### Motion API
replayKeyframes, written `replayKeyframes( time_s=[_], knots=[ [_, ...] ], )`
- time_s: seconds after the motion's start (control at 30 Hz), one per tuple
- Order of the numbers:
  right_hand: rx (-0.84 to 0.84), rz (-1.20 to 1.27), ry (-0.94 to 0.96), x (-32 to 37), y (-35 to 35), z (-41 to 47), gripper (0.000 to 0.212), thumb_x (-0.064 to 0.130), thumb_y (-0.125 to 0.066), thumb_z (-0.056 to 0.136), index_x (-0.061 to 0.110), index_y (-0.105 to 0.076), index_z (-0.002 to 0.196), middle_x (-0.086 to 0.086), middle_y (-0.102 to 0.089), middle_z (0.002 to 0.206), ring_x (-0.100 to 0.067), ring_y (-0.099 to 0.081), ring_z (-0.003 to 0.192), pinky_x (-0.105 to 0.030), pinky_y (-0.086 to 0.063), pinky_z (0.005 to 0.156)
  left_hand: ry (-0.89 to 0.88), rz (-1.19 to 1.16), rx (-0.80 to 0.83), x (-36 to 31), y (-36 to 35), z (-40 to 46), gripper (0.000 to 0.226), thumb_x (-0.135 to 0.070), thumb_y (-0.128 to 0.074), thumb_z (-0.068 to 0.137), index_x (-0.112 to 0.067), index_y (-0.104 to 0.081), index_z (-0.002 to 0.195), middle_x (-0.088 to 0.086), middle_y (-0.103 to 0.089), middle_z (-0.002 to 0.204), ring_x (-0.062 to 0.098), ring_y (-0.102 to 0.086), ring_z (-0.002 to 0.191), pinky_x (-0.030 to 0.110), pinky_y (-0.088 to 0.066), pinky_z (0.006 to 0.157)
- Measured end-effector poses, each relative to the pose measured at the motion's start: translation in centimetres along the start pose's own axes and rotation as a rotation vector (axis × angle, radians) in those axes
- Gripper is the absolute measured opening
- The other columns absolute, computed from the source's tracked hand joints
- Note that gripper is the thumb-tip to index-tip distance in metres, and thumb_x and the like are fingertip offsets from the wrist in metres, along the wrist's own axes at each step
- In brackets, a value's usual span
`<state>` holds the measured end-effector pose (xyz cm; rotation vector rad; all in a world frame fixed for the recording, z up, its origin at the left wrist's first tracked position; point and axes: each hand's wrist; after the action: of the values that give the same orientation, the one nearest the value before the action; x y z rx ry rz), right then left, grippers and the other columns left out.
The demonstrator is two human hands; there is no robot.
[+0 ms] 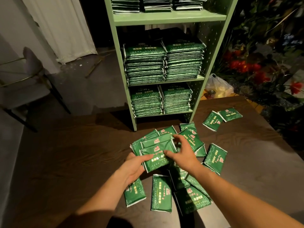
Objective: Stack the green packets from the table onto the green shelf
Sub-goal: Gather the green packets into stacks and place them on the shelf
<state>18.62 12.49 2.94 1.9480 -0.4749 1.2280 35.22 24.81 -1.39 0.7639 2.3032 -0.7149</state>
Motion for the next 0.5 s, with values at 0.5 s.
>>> replayKeyframes(
  time_s=[0.5],
  knots=[
    [0.33, -0.008, -0.178, -2.2, -0.1, -0.9, 0.033, -0.008, -0.075, 0.078, 0.012, -0.063, 0.101, -0.003, -0.073, 0.101, -0.011, -0.071, 0.097, -0.032, -0.058, 0.09, -0.245, 0.916, 0.116, 1.5, 1.5, -0.9, 0.044, -0.015, -0.089, 0.074, -0.023, -0.069, 0.112, -0.007, -0.075, 0.107, 0.004, -0.069, 0.102, 0.036, -0.053, 0.102]
  ],
)
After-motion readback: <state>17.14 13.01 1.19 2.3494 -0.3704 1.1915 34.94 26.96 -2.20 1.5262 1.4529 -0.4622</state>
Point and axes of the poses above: each hand's wrist, its own z-axis towards the middle knuckle, its own y-axis out of the back of the hand, x = y × z
